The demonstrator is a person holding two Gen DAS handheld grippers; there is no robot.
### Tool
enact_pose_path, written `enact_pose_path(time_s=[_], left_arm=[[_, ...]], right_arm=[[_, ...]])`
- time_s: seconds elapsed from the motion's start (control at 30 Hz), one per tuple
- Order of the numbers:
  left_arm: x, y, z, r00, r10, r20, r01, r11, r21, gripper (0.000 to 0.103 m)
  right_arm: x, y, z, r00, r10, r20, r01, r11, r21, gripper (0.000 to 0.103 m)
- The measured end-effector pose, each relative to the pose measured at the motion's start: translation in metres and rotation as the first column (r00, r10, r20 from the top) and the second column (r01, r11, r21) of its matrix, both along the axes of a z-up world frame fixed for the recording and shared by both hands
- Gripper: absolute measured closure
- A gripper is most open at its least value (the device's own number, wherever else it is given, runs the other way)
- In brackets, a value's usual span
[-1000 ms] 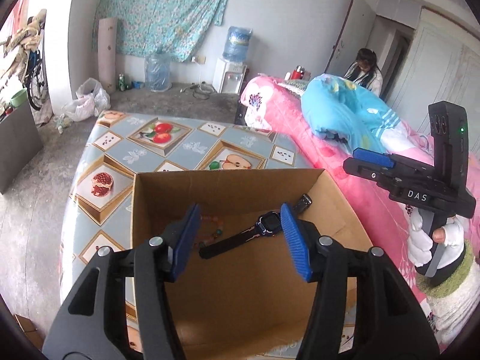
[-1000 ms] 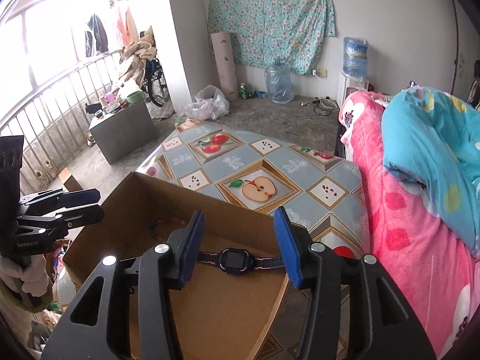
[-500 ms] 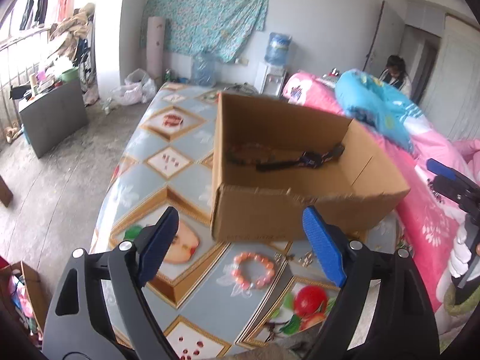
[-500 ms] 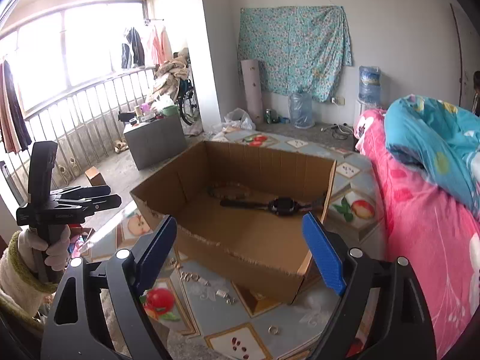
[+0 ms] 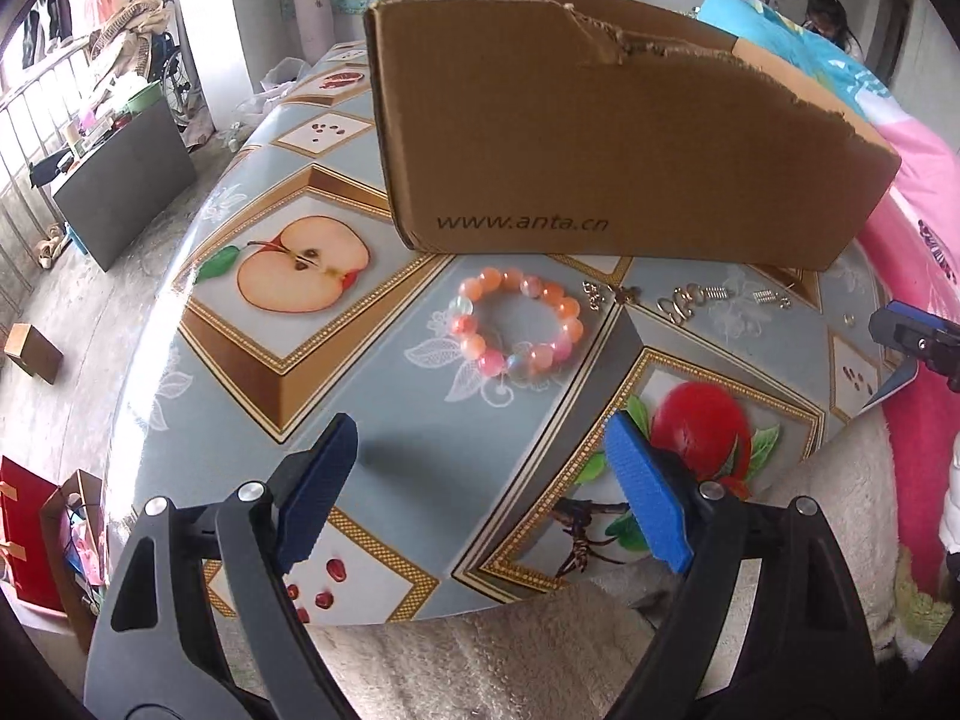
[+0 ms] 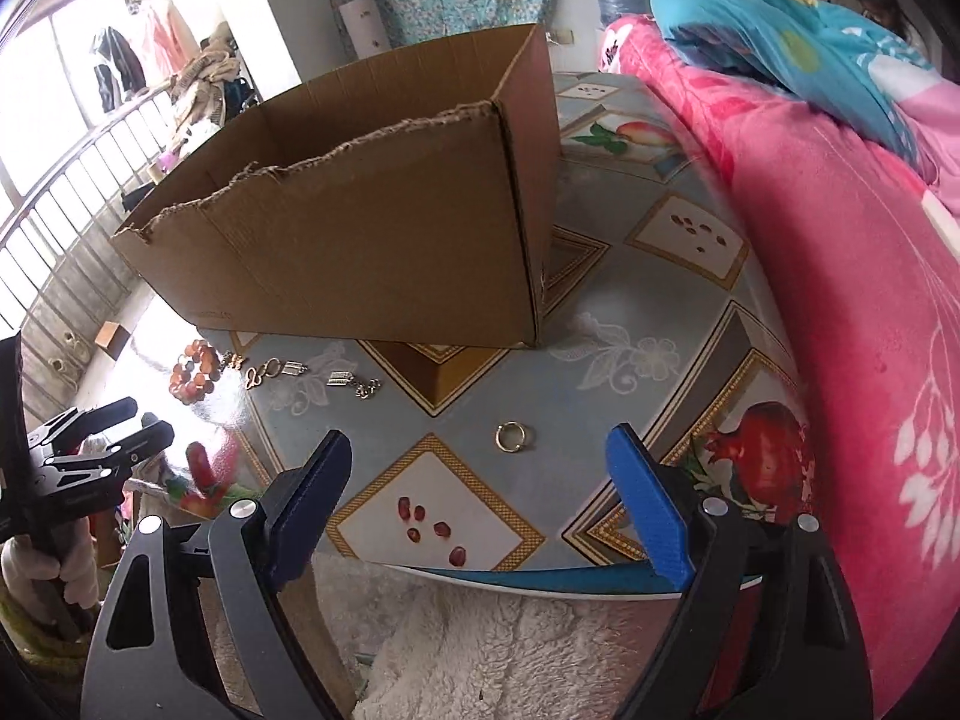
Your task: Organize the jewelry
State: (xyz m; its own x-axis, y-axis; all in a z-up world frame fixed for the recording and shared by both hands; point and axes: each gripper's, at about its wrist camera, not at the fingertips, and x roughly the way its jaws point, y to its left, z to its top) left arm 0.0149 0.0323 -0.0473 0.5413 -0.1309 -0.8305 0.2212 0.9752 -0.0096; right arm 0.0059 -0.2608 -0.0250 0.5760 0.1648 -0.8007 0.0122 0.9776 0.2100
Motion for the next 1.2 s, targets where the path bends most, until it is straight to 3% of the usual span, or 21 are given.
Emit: enact_pose_path(time_s=[0.2, 0.43, 0.63, 0.97, 1.2], left_arm=[[0.001, -0.007, -0.001, 1.0, -0.004, 0.03, 0.003, 1.0, 0.017, 0.017], [0.008, -0.009, -0.002, 0.999, 0.013, 0.044, -0.014, 1.0, 0.013, 0.008], [0.006, -0.008, -0.003, 0.997, 0.031, 0.069, -0.031, 0.999, 0.009, 0.007], [0.001, -0.008, -0.003, 0.995, 0.06, 0.074, -0.06, 0.998, 0.005, 0.007], [0.002, -0.008, -0.002, 0.996, 0.06, 0.069, -0.061, 0.998, 0.005, 0.007]], right_arm=[[0.006, 0.014, -0.006, 0.999, 0.029, 0.012, -0.028, 0.996, -0.087, 0.018], [0.025, 0.036, -0.005, 0.997, 0.07, 0.015, -0.068, 0.992, -0.102, 0.018], [0.052, 0.041, -0.014, 0.996, 0.073, -0.052, -0.079, 0.987, -0.139, 0.006], [0.072, 0.04, -0.011, 0.982, 0.114, -0.153, -0.139, 0.977, -0.162, 0.006], [0.063, 0.037, -0.012, 0.986, 0.145, -0.087, -0.158, 0.973, -0.166, 0.006]])
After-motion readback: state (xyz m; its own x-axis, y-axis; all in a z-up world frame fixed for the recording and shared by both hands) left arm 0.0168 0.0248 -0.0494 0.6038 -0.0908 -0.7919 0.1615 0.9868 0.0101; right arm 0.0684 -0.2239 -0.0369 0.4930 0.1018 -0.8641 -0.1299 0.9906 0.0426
